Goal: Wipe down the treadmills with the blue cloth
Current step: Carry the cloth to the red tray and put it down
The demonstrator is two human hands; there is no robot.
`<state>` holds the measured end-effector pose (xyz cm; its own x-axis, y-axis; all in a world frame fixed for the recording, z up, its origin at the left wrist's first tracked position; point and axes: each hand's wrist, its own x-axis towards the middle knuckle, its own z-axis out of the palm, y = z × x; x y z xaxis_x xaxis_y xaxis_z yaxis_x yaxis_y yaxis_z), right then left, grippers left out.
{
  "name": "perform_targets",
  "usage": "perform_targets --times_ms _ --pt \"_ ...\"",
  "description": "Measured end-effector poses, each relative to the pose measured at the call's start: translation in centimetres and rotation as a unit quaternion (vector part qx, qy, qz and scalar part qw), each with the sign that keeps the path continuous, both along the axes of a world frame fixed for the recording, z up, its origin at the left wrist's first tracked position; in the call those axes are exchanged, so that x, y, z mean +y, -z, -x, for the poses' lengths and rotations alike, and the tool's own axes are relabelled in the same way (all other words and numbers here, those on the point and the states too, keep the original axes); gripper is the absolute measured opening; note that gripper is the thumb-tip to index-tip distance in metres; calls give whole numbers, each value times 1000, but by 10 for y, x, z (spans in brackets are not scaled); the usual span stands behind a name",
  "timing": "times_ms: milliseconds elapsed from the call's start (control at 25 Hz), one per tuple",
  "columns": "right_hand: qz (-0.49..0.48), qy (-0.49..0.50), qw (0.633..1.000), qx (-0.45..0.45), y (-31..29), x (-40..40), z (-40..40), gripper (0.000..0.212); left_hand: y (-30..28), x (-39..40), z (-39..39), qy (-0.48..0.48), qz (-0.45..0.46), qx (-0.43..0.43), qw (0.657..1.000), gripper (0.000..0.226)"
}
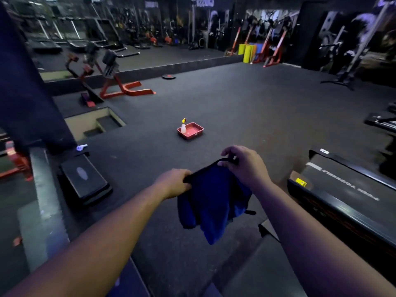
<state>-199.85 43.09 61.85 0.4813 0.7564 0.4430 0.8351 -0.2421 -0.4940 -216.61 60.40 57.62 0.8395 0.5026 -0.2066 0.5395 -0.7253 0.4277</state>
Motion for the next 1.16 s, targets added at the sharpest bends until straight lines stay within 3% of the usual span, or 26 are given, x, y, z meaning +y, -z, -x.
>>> perform_targets --times_ms 80,160,240,360,480,600,800,1040,1160 --pt "66 50 993 -83 3 21 -22 34 8 38 -6 -25 -76 17 997 24" --pt "176 111 971 -119 9 48 -54 57 14 83 -16 -51 -63 -9 997 16" --pt "271 155 944 -110 21 77 -91 70 17 131 -28 -76 -13 -39 996 16" --pt "305 174 935 -42 44 124 -139 65 22 202 -50 -140 44 -96 985 27" --pt "250 192 942 113 72 196 -174 53 39 275 -88 -180 87 -122 972 35" --pt "135 208 932 263 91 272 -180 46 58 324 -130 -220 193 -169 941 39" --pt "-18 139 873 468 102 379 -169 24 79 357 -201 -206 311 -222 901 34" --pt "-42 63 806 587 99 456 -208 13 72 382 -282 -122 369 -239 890 16" --pt "-18 21 778 628 103 482 -274 13 72 424 -334 -67 272 -198 939 32"
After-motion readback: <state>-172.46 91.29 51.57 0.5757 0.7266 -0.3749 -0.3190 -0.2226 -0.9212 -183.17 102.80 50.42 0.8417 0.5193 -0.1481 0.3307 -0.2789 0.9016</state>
